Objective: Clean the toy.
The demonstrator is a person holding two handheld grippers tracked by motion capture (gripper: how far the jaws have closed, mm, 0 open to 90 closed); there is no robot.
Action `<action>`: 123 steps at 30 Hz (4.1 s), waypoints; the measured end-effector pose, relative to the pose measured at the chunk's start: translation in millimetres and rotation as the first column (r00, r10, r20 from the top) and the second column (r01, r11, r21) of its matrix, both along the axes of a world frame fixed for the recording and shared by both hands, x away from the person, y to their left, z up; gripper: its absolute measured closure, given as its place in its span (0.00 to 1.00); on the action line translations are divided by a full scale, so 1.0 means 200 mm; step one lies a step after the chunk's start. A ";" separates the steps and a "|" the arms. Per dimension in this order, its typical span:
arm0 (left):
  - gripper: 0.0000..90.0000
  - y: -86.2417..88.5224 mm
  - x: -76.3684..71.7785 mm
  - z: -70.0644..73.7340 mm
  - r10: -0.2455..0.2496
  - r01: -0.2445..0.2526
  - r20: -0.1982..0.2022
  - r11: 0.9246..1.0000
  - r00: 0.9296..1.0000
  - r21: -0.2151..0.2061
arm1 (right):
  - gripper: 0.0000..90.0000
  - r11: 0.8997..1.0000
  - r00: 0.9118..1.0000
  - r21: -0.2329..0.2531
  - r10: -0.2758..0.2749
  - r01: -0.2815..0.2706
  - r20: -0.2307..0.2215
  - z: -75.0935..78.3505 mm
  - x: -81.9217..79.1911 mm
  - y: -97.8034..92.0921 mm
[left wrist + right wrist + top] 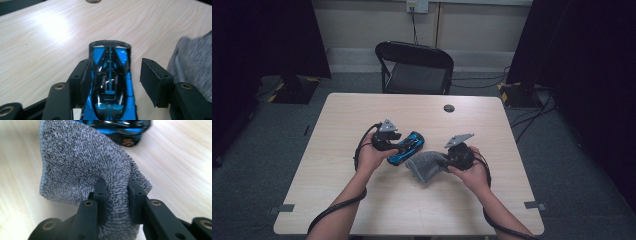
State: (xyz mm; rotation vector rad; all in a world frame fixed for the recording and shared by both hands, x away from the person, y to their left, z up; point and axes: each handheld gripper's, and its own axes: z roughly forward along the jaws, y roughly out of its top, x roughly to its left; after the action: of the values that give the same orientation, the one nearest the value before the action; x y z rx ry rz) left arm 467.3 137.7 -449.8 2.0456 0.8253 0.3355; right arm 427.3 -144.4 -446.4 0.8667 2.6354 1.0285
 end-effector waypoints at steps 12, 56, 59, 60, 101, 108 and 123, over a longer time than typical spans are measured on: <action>0.51 -0.03 -0.19 0.02 -0.113 0.113 0.012 0.993 0.994 -0.026 | 0.73 0.998 0.998 -0.028 0.062 -0.062 -0.001 -0.10 -0.07 0.17; 0.84 -0.05 -0.43 -0.19 -0.232 0.247 -0.126 0.961 0.964 0.121 | 0.15 0.989 0.976 0.011 0.141 -0.145 0.167 -0.04 0.28 0.43; 0.84 0.02 -0.44 -0.18 -0.203 0.219 -0.149 0.971 0.968 0.098 | 0.15 0.988 0.976 0.016 0.147 -0.152 0.161 -0.06 0.32 0.49; 0.84 0.05 -0.45 -0.18 -0.193 0.209 -0.159 0.973 0.968 0.094 | 0.15 0.987 0.975 0.021 0.152 -0.157 0.161 -0.07 0.33 0.50; 0.66 0.22 -0.51 -0.20 -0.163 0.177 -0.115 0.975 0.980 0.134 | 0.05 0.991 0.987 0.035 0.122 -0.126 0.102 -0.21 0.43 0.55; 0.83 0.24 -0.46 -0.17 -0.080 0.105 -0.189 0.987 0.979 0.122 | 0.04 0.993 0.989 0.022 0.114 -0.116 0.090 -0.20 0.43 0.56; 0.85 0.36 -0.31 -0.15 0.065 -0.031 -0.183 0.983 0.981 0.181 | 0.04 0.993 0.991 -0.015 0.118 -0.117 0.070 -0.18 0.44 0.57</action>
State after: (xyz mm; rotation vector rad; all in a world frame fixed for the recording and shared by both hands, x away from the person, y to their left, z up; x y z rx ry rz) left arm 405.9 209.5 -480.2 2.2514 0.9921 0.2517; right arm 514.9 -29.8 -483.1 0.6662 2.6568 1.0508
